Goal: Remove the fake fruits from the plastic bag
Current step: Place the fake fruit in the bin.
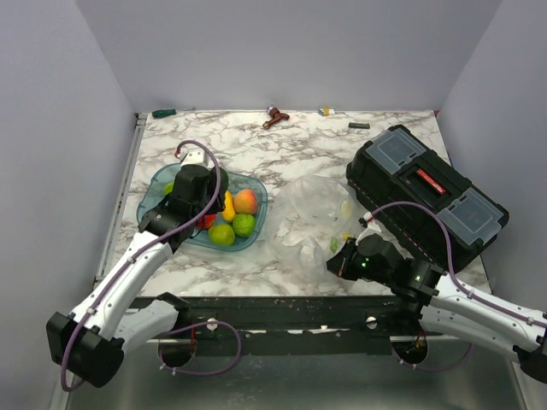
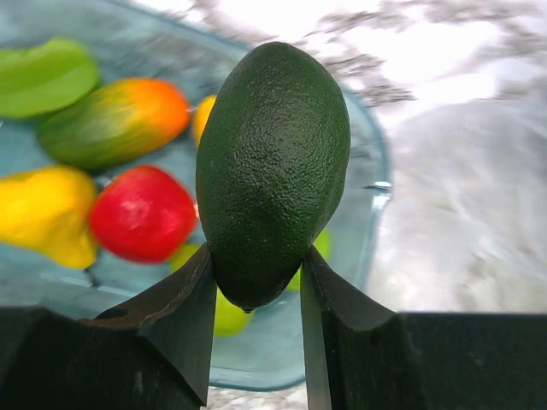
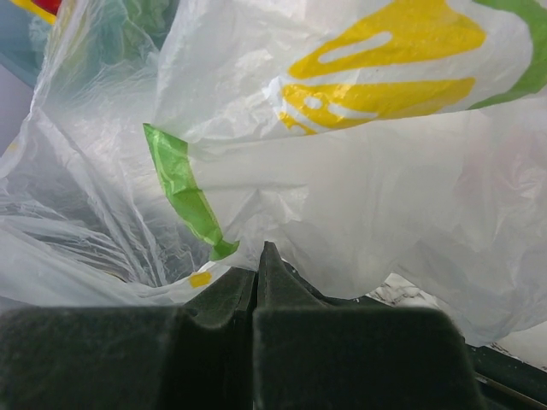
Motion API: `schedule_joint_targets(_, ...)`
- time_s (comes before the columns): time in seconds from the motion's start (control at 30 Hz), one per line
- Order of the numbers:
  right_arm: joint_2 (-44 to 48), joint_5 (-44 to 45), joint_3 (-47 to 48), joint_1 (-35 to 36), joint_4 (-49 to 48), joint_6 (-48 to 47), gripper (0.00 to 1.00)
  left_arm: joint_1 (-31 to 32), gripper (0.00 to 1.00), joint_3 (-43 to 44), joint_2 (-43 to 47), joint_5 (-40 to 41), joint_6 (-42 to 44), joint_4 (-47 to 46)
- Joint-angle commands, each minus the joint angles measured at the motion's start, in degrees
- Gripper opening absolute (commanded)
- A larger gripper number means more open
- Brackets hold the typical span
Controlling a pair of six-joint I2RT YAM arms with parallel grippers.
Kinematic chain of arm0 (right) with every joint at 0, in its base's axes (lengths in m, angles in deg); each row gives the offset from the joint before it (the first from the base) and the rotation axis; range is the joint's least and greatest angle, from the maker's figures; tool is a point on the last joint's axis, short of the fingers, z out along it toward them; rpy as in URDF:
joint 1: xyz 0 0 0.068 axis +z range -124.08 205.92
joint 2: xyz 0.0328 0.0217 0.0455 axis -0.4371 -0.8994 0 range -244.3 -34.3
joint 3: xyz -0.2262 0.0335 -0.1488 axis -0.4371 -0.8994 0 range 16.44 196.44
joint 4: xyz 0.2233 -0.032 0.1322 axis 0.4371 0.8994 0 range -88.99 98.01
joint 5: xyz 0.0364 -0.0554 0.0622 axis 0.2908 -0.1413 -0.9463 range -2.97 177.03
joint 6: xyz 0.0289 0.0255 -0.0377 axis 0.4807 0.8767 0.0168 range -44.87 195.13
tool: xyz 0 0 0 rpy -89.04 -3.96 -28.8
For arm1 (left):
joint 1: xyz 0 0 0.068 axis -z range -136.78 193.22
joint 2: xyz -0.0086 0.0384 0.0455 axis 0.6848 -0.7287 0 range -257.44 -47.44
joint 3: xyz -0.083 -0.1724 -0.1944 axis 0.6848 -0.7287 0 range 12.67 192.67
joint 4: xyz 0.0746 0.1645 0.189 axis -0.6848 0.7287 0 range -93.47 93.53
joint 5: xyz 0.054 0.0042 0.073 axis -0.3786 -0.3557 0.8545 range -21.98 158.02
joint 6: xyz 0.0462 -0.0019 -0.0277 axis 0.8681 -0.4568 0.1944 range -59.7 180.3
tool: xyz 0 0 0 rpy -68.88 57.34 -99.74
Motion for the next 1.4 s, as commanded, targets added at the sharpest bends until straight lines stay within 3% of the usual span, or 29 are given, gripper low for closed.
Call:
schedule_joint_targets(0.0,-0.6,2.52,2.66,0.0,1.53,-1.2,0.01,-6.48,0.0,-4.18,-4.32,6.2,-4.18,3.44)
schedule_joint_targets(0.23,0.0,2.43,2.47,0.02,1.79,-0.85,0.01,-9.21,0.0,-4.86,-10.47,2.96,-9.84,1.73)
schedule_joint_targets(0.43,0.56,2.51,2.75,-0.01,2.48,-0.88,0.01,-9.39,0.21,-4.33,-14.66,-0.6,-11.45,-0.69)
schedule_joint_targets(0.53,0.56,3.6,3.67,0.02,3.39,-1.59,0.01,-9.48,0.36,-3.57,-16.4,-0.63,-11.45,0.01)
schedule_joint_targets(0.67,-0.06,5.72,5.79,-0.03,4.51,-2.97,0.01,-9.57,0.58,-3.53,-14.86,-0.85,-10.98,0.31)
schedule_joint_targets(0.77,-1.92,6.82,8.14,0.0,5.19,-4.84,0.01,-9.57,0.66,-3.1,-12.26,-0.8,-10.23,2.04)
schedule_joint_targets(1.0,-7.08,10.95,17.54,0.02,13.47,-9.16,0.24,-9.59,0.71,-1.67,0.47,-4.21,-6.35,5.9)
schedule_joint_targets(1.27,-5.95,15.39,29.85,-0.03,22.97,-13.28,0.61,-9.59,0.8,3.15,18.34,-6.15,-3.1,7.77)
schedule_joint_targets(1.37,-5.98,17.49,37.01,0.0,27.06,-15.51,0.68,-9.63,0.83,7.22,22.81,-6.39,-2.09,8.17)
